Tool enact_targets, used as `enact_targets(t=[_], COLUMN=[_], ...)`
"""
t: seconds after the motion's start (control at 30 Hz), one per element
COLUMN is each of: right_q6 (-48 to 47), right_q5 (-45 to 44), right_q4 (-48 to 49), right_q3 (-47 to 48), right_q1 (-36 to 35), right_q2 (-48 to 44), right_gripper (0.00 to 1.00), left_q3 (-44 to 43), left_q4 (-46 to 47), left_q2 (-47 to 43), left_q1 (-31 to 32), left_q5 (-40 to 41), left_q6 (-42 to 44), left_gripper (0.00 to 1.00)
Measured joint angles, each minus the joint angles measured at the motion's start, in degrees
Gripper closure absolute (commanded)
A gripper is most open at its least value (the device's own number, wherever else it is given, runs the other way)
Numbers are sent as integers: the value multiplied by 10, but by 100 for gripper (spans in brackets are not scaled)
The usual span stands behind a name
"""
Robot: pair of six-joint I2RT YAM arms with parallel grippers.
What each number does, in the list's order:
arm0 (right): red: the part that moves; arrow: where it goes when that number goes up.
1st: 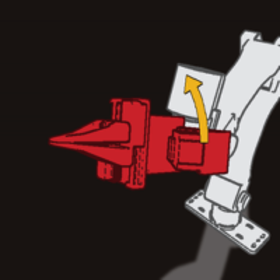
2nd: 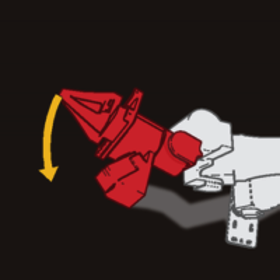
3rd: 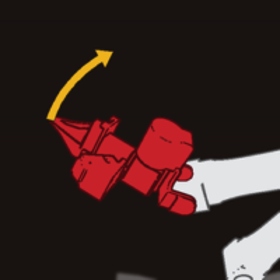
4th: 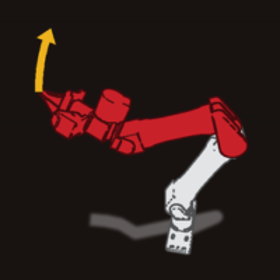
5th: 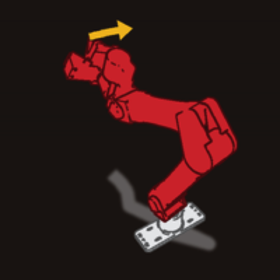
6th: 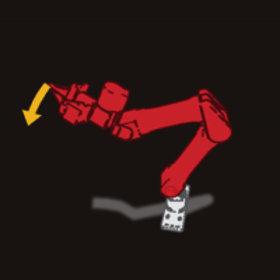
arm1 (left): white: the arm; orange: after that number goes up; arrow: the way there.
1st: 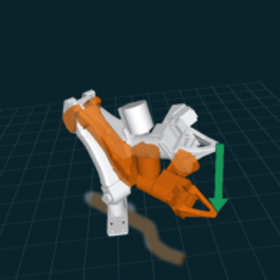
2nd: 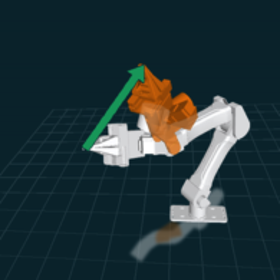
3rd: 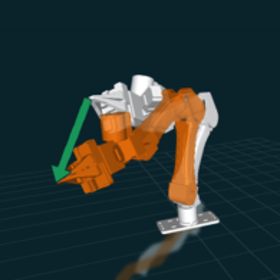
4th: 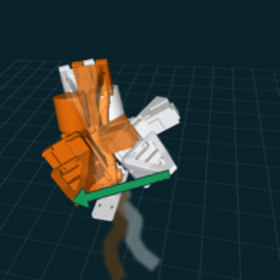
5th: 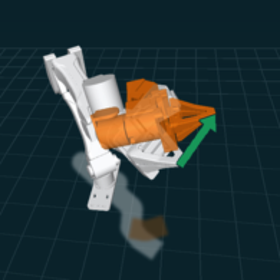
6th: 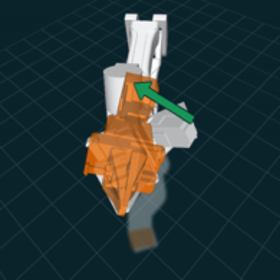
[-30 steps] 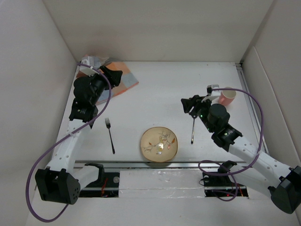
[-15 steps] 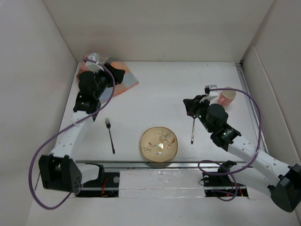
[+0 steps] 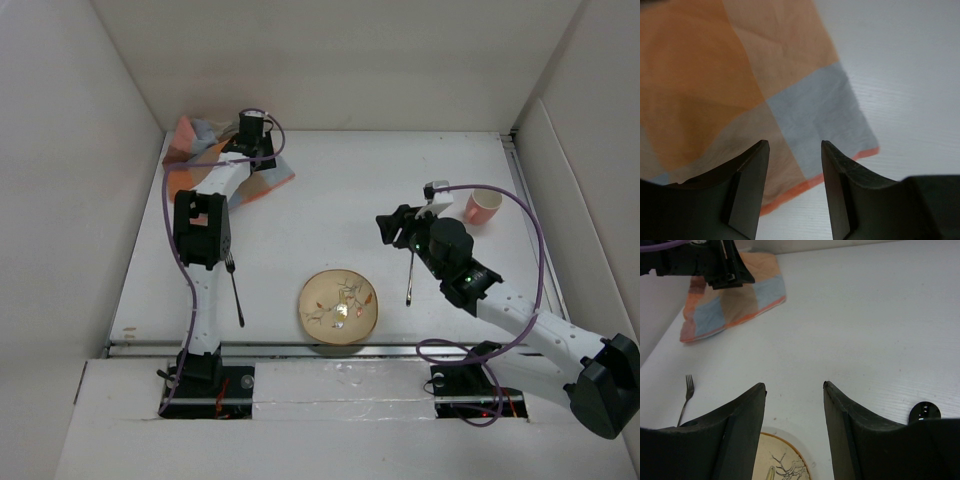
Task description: Set the dinner table for one person
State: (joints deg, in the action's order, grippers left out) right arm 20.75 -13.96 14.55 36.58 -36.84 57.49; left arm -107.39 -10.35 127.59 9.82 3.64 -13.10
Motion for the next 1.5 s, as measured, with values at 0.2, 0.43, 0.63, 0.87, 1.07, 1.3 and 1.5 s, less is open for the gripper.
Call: enact_targets(t=[0.2, 0.43, 0.63, 0.87, 1.07, 1.3, 1.5], right_q6=[-1, -2, -2, -2, -2, -2, -2], right_q5=[1, 4, 2, 0, 3, 9, 13], right_q4=[1, 1, 4, 5, 5, 5, 5], right_q3=[1, 1, 1, 1, 1, 1, 1], right_q1=[0, -1, -4, -4, -4, -4, -4], right_q2=[35, 53, 52, 52, 52, 44, 31], right_gripper=[45, 45, 45, 45, 45, 45, 45], left_q3=[-124, -178, -193, -160, 7, 90, 164], left_q4=[-88, -108, -109, -61, -31, -7, -42], left_q2=[134, 155, 170, 152, 11, -129, -135], left_q1=[51, 94, 119, 146, 138, 33, -6], left_q5=[61, 54, -42, -110, 7, 96, 175], left_q6=[39, 50, 19, -33, -22, -16, -9], left_gripper=[53, 100, 100, 58, 44, 51, 52])
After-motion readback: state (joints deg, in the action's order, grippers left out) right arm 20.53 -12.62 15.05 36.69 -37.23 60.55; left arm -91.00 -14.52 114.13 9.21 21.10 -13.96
